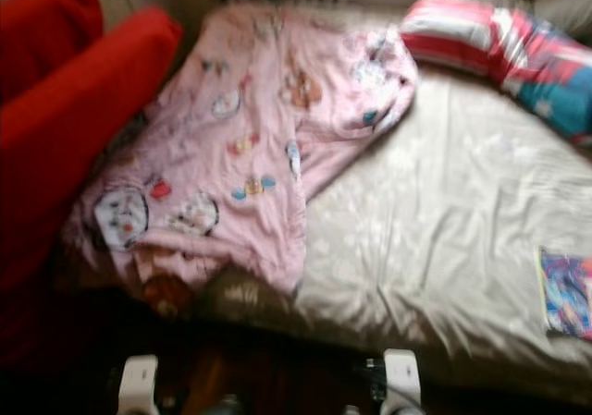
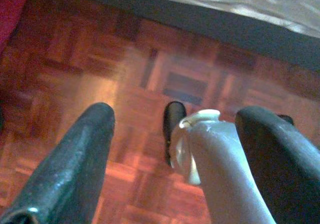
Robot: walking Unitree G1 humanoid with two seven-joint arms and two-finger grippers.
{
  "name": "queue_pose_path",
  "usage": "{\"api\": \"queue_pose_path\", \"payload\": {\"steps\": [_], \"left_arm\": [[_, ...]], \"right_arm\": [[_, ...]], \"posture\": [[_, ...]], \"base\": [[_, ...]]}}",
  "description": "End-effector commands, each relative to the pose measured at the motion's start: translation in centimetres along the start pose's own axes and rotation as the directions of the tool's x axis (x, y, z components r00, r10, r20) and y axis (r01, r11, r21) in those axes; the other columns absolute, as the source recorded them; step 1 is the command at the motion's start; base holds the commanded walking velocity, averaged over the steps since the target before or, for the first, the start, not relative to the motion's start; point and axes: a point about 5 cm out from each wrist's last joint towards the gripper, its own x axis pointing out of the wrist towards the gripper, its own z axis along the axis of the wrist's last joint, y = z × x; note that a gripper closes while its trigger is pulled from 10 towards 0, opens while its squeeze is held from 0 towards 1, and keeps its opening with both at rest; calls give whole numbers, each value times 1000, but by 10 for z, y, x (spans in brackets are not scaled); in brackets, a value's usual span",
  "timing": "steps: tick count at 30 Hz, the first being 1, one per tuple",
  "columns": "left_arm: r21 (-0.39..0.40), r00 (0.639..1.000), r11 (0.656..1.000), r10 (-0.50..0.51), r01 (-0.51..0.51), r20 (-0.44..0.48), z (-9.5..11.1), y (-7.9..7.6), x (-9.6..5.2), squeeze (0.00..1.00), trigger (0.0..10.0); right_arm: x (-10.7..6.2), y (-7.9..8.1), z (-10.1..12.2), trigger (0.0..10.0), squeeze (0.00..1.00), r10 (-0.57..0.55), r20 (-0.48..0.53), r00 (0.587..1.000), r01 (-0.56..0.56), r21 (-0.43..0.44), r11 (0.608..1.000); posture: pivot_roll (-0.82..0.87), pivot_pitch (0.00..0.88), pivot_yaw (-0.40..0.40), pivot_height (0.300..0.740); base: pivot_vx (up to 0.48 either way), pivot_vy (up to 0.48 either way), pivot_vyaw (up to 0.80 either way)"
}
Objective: Clean up the room
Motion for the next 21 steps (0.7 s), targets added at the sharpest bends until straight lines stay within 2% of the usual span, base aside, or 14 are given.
{"api": "queue_pose_path", "payload": {"steps": [1,10,13,21], "left_arm": [[-2,998,1000,29,-29,-61,-20,13,-8,0,10000],[8,998,1000,27,-27,-53,-17,16,-8,0,10000],[12,999,1000,17,-17,-39,-9,8,-3,0,10000],[5,999,1000,6,-6,-38,-7,1,-2,0,10000]], "right_arm": [[-1,7,-6,10000,0,18,-24,1000,-18,0,1000],[0,8,-6,10000,0,17,-20,1000,-17,12,1000],[0,9,-5,10000,0,16,-18,1000,-16,15,1000],[-1,6,-6,10000,0,6,-22,1000,-6,19,1000]], "posture": [[31,188,29,740],[36,183,37,740],[37,186,38,740],[27,203,33,740]], "base": [[0,0,0],[0,0,0],[0,0,0],[0,0,0]]}}
